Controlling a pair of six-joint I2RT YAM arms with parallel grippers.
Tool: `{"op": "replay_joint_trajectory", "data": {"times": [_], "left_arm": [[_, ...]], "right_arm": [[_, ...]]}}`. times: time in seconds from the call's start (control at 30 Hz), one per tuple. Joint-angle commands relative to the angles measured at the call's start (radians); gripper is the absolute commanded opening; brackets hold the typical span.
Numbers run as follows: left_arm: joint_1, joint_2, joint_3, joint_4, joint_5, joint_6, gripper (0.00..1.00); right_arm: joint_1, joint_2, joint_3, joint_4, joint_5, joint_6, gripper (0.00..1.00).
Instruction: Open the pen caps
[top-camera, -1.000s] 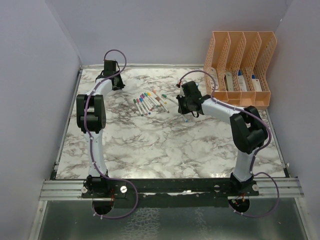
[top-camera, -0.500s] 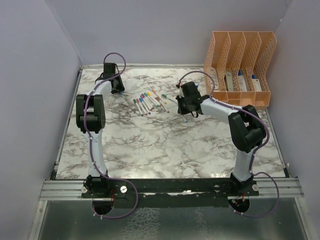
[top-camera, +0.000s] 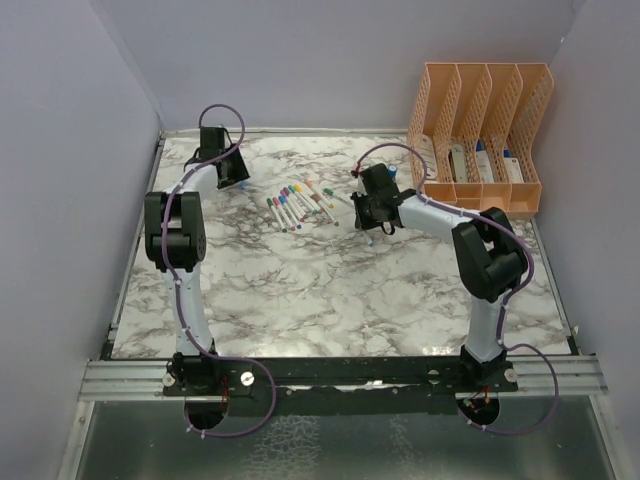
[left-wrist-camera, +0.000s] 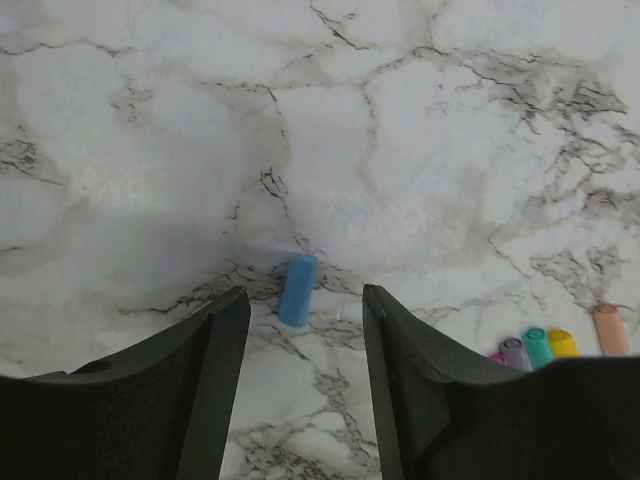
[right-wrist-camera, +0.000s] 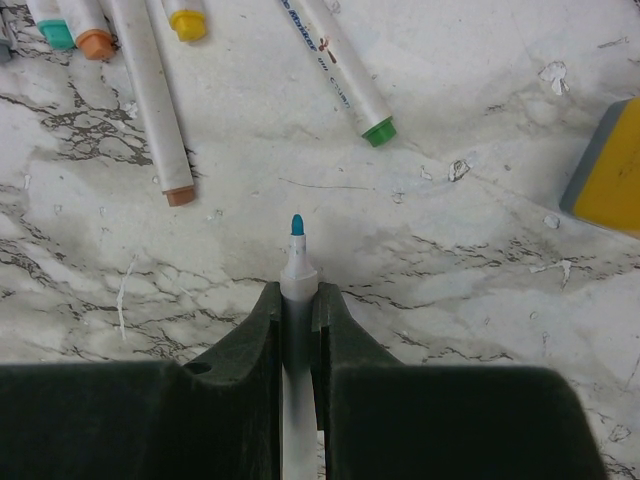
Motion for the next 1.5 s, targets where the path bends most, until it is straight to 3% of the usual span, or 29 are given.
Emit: {"op": "replay_joint_trajectory", "data": {"times": [0.0,0.43,0.5,0.6,0.7,0.87,1.13,1.47], "left_arm": [[0.008,-0.186,-0.080,0.133,0.064,-0.073,0.53],[0.004,-0.522,-0.538,0.443,0.139,-0.242,0.55],[0.002,-0.580,-0.594,0.475,0.142,-0.257,0.56],[-0.005,-0.634,-0.652,0.494,0.134,-0.267,0.59],[-0.009,-0.675,-0.696,0.507,0.134,-0.275,0.61],[-0.014,-0.731,-0.766,0.552,0.165,-0.298,0.63],[-0.014,-0.809,-0.875,0.600,0.183,-0.330,0.63],[-0.013,-0.832,-0.914,0.648,0.206,-0.352,0.65]], "right_arm": [[-0.003,0.026,0.021,-0.019,0.020,0.027,0.01],[-0.003,-0.023,-0.098,0.016,0.049,0.099,0.04],[-0.003,-0.029,-0.118,0.023,0.051,0.107,0.11],[-0.003,-0.041,-0.143,0.036,0.046,0.117,0.34],[-0.004,-0.052,-0.154,0.043,0.043,0.120,0.48],[-0.004,-0.085,-0.138,0.056,0.037,0.101,0.53],[-0.003,-0.092,0.010,0.052,0.020,0.000,0.60],[-0.003,0.193,0.392,-0.061,0.021,-0.165,0.61]]}}
